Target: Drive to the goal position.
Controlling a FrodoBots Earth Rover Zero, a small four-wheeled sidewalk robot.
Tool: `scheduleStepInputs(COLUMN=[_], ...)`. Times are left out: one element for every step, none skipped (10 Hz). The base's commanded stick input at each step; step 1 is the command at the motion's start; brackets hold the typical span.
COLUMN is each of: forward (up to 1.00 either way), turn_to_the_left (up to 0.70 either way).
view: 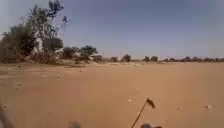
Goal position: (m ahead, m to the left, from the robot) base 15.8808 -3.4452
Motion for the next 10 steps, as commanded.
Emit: scheduleStepInputs(forward=[0.50,0.50,0.50,0.50,0.50,0.50,0.50,0.50,0.50,0.50], turn_to_the_left=[0.00,0.00,0.00,0.00,0.00,0.00,0.00,0.00,0.00,0.00])
